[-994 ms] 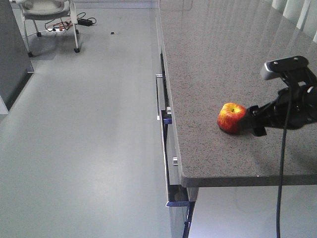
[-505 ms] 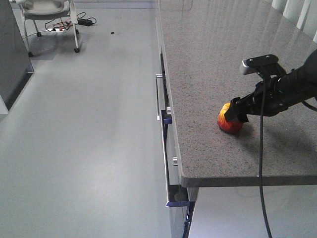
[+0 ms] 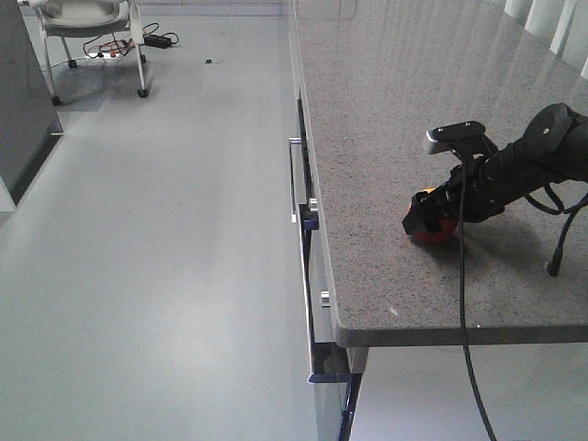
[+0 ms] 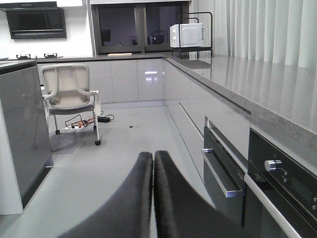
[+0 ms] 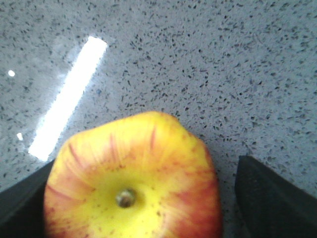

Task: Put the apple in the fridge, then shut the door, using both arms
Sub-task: 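Close the right gripper around the apple and lift it, then pull the held apple back toward the robot body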

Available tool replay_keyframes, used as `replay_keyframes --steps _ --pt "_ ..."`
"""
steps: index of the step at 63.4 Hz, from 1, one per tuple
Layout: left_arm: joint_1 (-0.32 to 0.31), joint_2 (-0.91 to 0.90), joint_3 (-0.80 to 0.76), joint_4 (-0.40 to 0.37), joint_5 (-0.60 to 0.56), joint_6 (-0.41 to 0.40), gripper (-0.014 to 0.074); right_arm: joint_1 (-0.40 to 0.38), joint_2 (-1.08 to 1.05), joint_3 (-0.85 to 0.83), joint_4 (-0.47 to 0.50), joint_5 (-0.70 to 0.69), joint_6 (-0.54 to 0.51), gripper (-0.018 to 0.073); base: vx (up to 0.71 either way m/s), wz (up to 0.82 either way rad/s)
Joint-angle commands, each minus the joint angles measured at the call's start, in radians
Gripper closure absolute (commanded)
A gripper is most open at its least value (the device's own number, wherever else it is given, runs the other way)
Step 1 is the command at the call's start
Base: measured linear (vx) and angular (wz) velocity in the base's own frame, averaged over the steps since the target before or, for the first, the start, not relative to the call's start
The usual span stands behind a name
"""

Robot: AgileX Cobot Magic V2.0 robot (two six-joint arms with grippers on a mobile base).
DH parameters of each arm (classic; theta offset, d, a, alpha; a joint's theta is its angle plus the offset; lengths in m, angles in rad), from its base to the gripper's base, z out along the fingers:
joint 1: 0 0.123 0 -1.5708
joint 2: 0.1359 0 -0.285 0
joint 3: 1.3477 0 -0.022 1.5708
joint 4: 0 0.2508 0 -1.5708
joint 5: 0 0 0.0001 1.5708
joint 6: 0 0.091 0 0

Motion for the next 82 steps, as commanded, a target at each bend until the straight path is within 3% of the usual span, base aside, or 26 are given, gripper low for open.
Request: replay_keyframes --steps 1,15,31,40,58,82 --pt "0.0 -0.017 0.022 -0.002 -0.071 -0.003 0.0603 0.001 -0.05 -0.033 0.019 -0.034 -0.015 0.0006 0.0 0.0" --pt "0.0 -0.017 0.022 -0.002 -0.071 -0.003 0.0603 0.001 -0.068 -0.033 0.023 -0.029 -0.003 0.0191 0.0 0.0" --pt "0.0 -0.017 0.022 -0.002 -0.071 -0.003 0.0603 0.0 -0.2 -0.033 0.03 0.021 0.04 0.0203 0.0 0.0" --pt "0.0 -0.017 0.022 -0.002 -0.071 -0.003 0.0603 0.002 -0.307 0.004 0.095 0.056 0.049 0.0203 0.0 0.0" --pt "0.0 -0.017 0.022 -0.002 -0.071 -0.003 0.0603 0.002 -0.606 0.35 0.346 0.047 -0.113 0.0203 0.0 0.0" --pt "0.0 -0.017 0.022 -0.002 -0.071 -0.003 0.0603 0.002 -1.007 0.739 0.414 0.141 -0.126 0.0203 0.0 0.0"
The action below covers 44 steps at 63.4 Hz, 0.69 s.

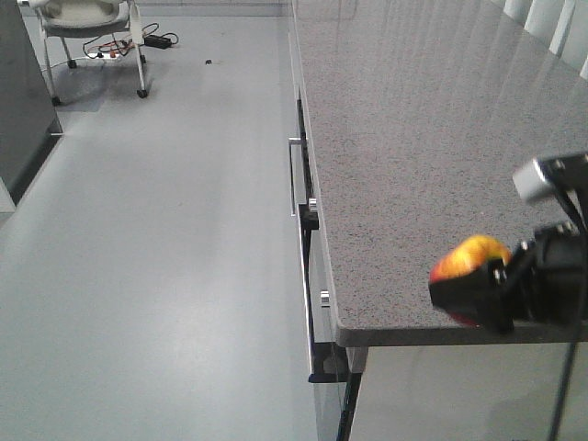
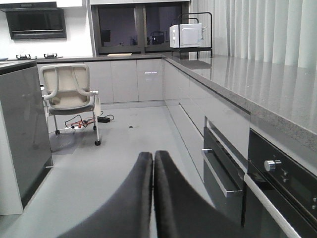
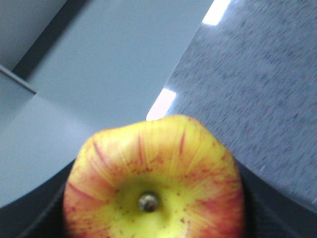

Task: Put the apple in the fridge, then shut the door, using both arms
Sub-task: 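Pull the held apple back toward the robot body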

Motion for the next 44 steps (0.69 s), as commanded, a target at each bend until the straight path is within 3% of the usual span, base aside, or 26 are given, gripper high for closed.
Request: replay_keyframes --steps 1,21,44 --pt "0.0 -0.017 0.022 -0.002 -0.071 -0.003 0.0603 -0.001 -0.119 0.045 0.067 0.01 -0.014 0.0203 0.0 0.0" --pt "0.0 -0.017 0.022 -0.002 -0.071 -0.003 0.0603 -0.001 -0.404 0.248 0.098 0.112 -0.018 0.0203 0.0 0.0" --pt "0.0 -0.017 0.022 -0.002 -0.071 -0.003 0.0603 -0.002 -0.692 0.283 0.095 0.177 -0.01 0.0203 0.0 0.0"
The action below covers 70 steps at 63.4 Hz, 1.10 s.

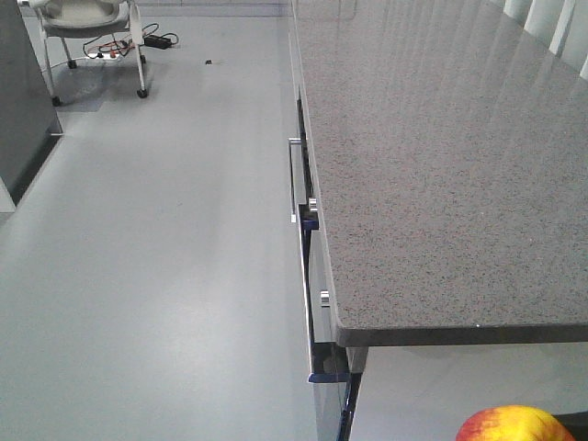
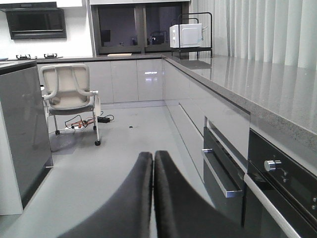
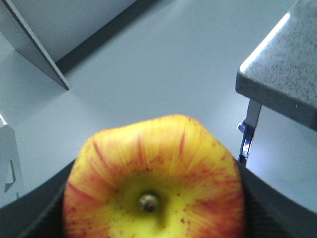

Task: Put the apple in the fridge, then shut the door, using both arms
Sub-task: 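Pull the held apple back toward the robot body, then drive the base away from the counter, turning toward the fridge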

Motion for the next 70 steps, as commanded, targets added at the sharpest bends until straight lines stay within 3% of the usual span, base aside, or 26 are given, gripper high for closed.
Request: replay_keyframes --steps 1,70 --pt "0.0 -0.017 0.022 -0.002 -0.071 -0.003 0.0603 -0.002 -0.04 -0.023 0.056 -0.03 -0.008 0.0203 0.0 0.0" --pt "0.0 -0.017 0.022 -0.002 -0.071 -0.003 0.0603 -0.002 -0.083 -0.023 0.057 -0.006 -0.009 0.0203 0.0 0.0"
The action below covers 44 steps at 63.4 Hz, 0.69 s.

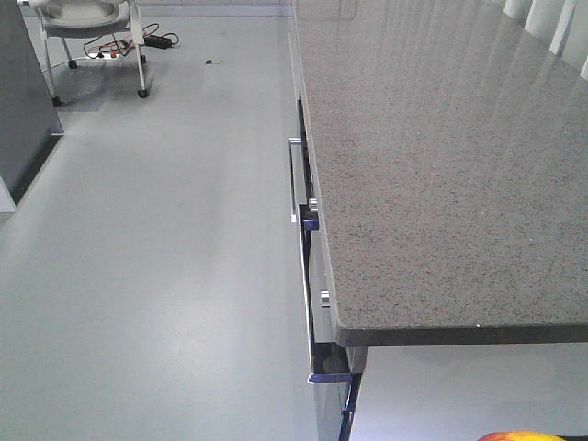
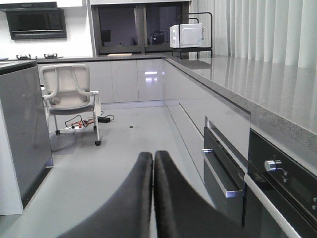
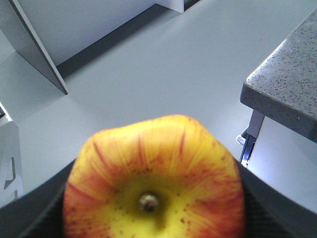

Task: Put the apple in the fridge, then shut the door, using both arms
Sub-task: 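Drive the base away from the counter, turning toward the fridge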

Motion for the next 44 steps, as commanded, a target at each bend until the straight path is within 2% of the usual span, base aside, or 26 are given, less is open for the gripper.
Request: replay_keyframes --steps 1,44 --pt "0.0 -0.017 0.022 -0.002 -0.071 -0.003 0.0603 -0.002 0.01 -0.023 0.057 -0.044 -0.009 0.0203 0.0 0.0" --pt "0.0 -0.017 0.022 -0.002 -0.071 -0.003 0.0603 -0.002 0.01 -0.023 0.057 -0.044 -0.009 0.0203 -0.01 0.07"
